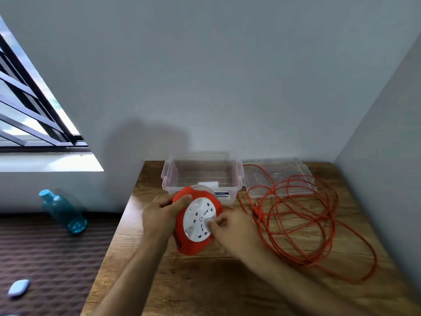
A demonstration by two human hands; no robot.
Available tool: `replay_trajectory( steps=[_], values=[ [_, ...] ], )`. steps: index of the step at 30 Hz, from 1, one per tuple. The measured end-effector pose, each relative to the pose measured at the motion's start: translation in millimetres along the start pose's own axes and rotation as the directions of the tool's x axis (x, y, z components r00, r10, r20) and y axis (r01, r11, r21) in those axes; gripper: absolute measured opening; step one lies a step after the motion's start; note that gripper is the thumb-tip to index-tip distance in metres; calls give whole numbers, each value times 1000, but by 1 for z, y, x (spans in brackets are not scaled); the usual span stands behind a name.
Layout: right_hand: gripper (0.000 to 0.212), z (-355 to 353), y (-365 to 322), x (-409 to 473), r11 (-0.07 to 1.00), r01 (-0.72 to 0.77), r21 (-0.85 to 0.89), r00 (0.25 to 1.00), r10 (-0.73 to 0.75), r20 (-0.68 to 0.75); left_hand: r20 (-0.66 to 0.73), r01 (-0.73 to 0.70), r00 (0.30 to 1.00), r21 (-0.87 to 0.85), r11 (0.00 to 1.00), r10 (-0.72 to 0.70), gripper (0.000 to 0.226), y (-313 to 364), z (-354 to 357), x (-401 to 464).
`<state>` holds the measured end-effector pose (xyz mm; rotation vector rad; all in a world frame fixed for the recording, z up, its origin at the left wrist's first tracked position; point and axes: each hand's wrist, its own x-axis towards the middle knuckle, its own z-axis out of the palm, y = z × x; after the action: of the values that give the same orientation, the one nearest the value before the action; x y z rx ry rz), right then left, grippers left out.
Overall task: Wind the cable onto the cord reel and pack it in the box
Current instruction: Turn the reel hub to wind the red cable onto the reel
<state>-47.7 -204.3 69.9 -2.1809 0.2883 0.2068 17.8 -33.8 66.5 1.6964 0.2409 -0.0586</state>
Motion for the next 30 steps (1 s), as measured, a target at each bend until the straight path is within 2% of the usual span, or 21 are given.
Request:
replay_trajectory(
  steps=[1, 3, 5, 6, 8, 11, 13, 14, 17, 19, 20, 21, 22, 23, 24, 25, 26, 27, 28, 29, 30],
  values=[
    [19, -7, 4, 1, 946, 189, -265, 974, -215, -73, 7, 4, 1000, 6, 1000, -4, 22, 3, 1, 2],
    [39, -18, 9, 7, 657, 521, -545, 823, -556, 117, 34, 0, 999, 33, 999, -1, 18, 8, 2, 6],
    [65, -27, 11, 18, 348, 701, -623, 669, -623, 406, 90, 7, 996, 101, 995, -16, 16, 15, 3, 13],
    [71, -31, 10, 23, 238, 728, -643, 621, -626, 472, 127, 4, 992, 148, 989, -23, 16, 18, 3, 17],
    [75, -35, 5, 31, 137, 741, -658, 577, -632, 518, 182, -16, 983, 253, 967, -31, 16, 27, 5, 23],
    [71, -33, 2, 34, 77, 739, -669, 546, -651, 527, 214, -66, 977, 328, 942, -6, 17, 38, 9, 27],
    [69, -28, 5, 33, 105, 705, -702, 565, -681, 465, 224, -70, 974, 286, 956, 4, 18, 43, 9, 25],
    [67, -24, 6, 31, 195, 669, -717, 616, -685, 389, 225, -69, 974, 249, 966, 11, 20, 45, 10, 22],
    [66, -12, 2, 22, 715, 436, -546, 840, -542, -39, 202, -99, 977, 111, 989, 76, 27, 47, 13, 11],
    [64, 4, -6, 8, 963, 217, -161, 933, -253, -256, 186, -132, 975, 60, 989, 119, 17, 43, 19, 5],
    [61, 13, -11, 4, 988, 95, 120, 965, -62, -257, 182, -150, 974, 49, 987, 139, 14, 40, 21, 2],
    [57, 18, -16, 2, 905, -49, 422, 976, 133, -173, 175, -168, 972, 47, 985, 157, 14, 38, 24, -1],
    [52, 19, -23, 1, 728, -207, 654, 958, 288, -17, 162, -180, 972, 48, 983, 170, 17, 35, 25, -4],
    [47, 17, -26, 2, 558, -328, 762, 924, 356, 137, 145, -180, 974, 36, 983, 173, 20, 32, 25, -5],
    [42, 13, -27, 1, 499, -382, 778, 910, 351, 221, 129, -168, 978, 14, 986, 165, 19, 30, 24, -5],
    [37, 9, -25, 2, 543, -384, 747, 917, 318, 240, 118, -150, 982, -9, 989, 150, 14, 30, 22, -4],
    [35, 4, -22, 2, 662, -337, 670, 940, 280, 196, 107, -128, 986, -24, 991, 130, 9, 30, 19, -1],
    [33, -1, -17, 3, 824, -232, 517, 972, 217, 90, 96, -108, 989, -27, 994, 110, 8, 31, 16, 3],
    [31, -8, -11, 3, 965, -66, 252, 995, 84, -59, 87, -89, 992, -18, 996, 90, 10, 31, 13, 7],
    [31, -15, -4, 4, 987, 123, -101, 975, -139, -174, 84, -77, 993, -2, 997, 77, 12, 32, 11, 12],
    [35, -20, 3, 6, 861, 289, -418, 915, -377, -145, 91, -69, 994, 13, 997, 68, 13, 34, 8, 15]
  ],
)
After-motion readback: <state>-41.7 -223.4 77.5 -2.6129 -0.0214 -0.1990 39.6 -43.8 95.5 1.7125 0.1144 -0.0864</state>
